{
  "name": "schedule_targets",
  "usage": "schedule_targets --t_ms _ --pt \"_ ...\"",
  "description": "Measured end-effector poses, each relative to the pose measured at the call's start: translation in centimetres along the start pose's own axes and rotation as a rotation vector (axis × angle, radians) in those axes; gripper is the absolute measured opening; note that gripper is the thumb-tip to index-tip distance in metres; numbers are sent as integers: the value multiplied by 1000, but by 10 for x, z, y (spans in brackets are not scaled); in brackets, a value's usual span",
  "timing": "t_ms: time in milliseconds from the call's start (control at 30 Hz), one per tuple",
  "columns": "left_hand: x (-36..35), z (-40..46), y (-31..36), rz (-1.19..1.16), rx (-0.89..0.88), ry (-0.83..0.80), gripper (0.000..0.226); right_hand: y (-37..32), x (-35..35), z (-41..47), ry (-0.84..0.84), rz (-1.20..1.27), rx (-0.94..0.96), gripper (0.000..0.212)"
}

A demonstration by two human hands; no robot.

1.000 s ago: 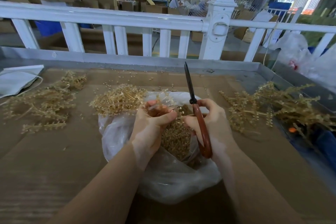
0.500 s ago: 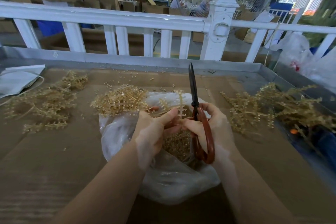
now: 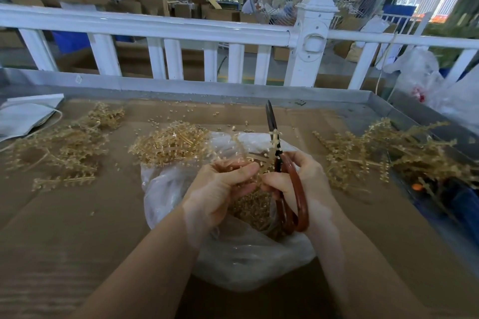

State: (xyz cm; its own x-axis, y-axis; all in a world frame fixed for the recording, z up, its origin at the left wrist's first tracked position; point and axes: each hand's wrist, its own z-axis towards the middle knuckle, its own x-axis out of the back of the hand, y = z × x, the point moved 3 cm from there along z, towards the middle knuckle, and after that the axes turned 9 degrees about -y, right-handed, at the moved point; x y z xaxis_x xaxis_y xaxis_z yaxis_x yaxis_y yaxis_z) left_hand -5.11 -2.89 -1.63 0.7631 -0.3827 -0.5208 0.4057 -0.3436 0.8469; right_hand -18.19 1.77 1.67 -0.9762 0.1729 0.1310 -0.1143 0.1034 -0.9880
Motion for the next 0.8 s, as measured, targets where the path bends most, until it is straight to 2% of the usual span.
schedule_targets --t_ms 167,267,367,467,533,667,733,800 --pt "-2 0 0 -83 -3 47 35 -1 0 1 18 -73 26 31" --pt "-1 -1 3 -45 -3 -22 50 -1 0 4 14 -72 -4 31" --pt "1 -1 1 28 4 -51 37 -4 0 4 0 -111 -20 30" --pt "2 1 0 59 -10 -4 20 -8 0 3 -3 -147 16 36" --pt "1 3 0 86 -13 33 18 -11 -1 0 0 -158 65 38" --pt "-2 0 -2 -6 17 22 10 -14 -4 -6 -21 -190 125 38" --pt "-2 -3 0 -66 35 5 22 -14 -3 -6 -28 -200 107 36" --pt "-1 -6 3 -93 49 -10 45 -13 -2 -5 -41 -219 83 35"
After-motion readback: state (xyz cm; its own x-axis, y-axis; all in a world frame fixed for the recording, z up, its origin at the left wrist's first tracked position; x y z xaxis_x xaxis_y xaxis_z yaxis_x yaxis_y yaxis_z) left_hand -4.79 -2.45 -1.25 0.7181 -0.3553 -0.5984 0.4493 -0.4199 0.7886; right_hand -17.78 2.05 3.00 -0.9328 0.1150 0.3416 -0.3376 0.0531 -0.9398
